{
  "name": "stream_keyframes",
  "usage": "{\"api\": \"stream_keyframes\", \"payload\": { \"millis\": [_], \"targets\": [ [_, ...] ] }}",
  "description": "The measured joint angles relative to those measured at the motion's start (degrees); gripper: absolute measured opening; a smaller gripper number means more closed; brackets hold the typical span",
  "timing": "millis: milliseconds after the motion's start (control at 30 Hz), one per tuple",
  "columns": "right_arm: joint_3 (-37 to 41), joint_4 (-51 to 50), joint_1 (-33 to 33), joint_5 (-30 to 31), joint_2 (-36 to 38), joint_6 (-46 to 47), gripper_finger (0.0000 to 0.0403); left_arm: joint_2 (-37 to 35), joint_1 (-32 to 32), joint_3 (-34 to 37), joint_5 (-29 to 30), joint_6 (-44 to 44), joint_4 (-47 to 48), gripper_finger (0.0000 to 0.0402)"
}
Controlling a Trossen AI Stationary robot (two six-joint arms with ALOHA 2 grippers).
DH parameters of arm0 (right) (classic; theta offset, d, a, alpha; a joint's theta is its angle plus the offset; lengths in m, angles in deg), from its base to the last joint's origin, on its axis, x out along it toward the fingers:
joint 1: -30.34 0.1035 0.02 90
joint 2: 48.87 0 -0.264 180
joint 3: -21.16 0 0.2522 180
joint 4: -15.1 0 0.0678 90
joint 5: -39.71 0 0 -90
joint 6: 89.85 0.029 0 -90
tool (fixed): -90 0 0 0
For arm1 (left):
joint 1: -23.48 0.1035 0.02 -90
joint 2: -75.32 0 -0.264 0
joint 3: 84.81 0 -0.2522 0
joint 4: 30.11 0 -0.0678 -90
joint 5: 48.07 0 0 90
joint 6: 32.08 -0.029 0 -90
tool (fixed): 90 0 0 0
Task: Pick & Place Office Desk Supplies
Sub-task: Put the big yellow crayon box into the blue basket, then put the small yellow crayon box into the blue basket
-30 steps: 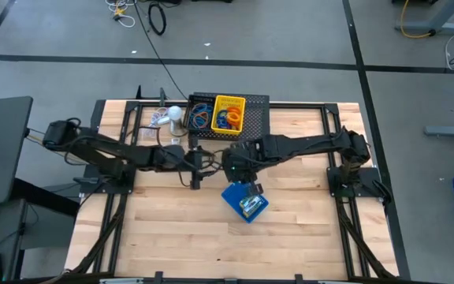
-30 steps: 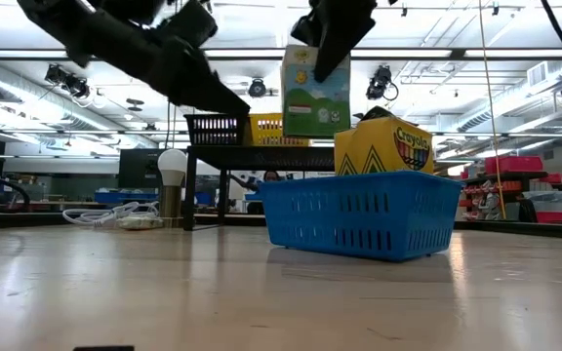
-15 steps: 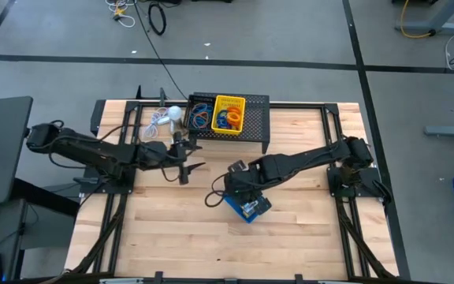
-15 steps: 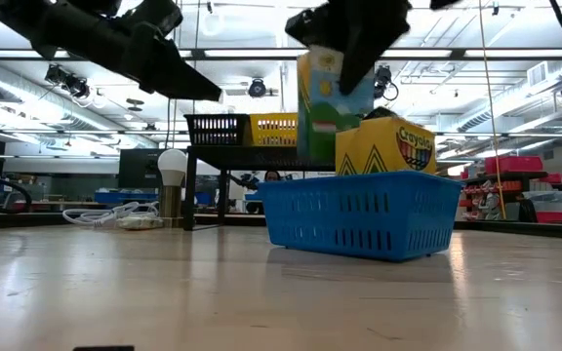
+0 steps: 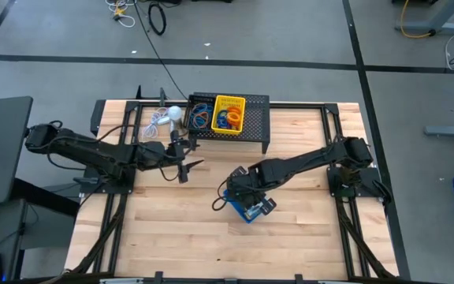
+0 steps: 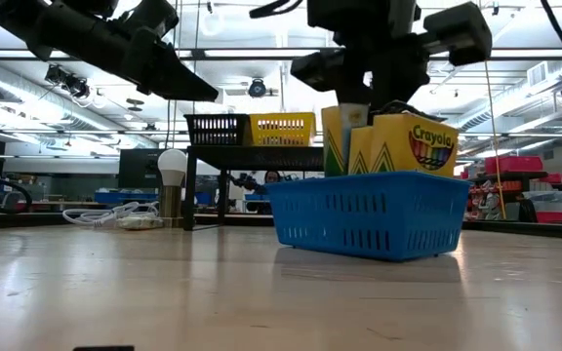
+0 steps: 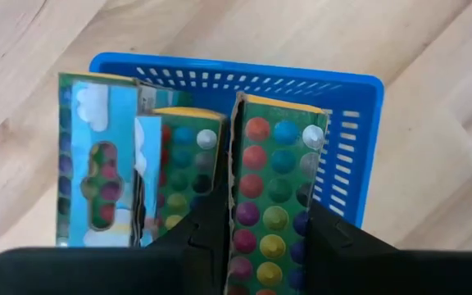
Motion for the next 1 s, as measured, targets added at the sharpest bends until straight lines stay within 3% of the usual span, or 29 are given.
{"api": "stream_keyframes", "payload": {
  "millis": [433,733,833,1000],
  "targets": [
    [3.30,2.97,-1.49,-3.13,-0.02,0.08,0.0093,0.00,0.00,0.00,1.50,-0.59,0.03,0.0264],
    [3.27,2.91,-1.41,-1.42,-0.02,6.10,0.0250,0.00,0.00,0.00,1.51,-0.61,0.04,0.0264],
    [3.27,2.83,-0.96,-0.89,0.05,6.67,0.0259,0.00,0.00,0.00,1.51,-0.57,0.04,0.0264],
    [3.23,1.95,0.24,1.44,1.56,6.76,0.0239,0.00,-0.01,0.01,1.51,-0.34,0.02,0.0264]
  ]
}}
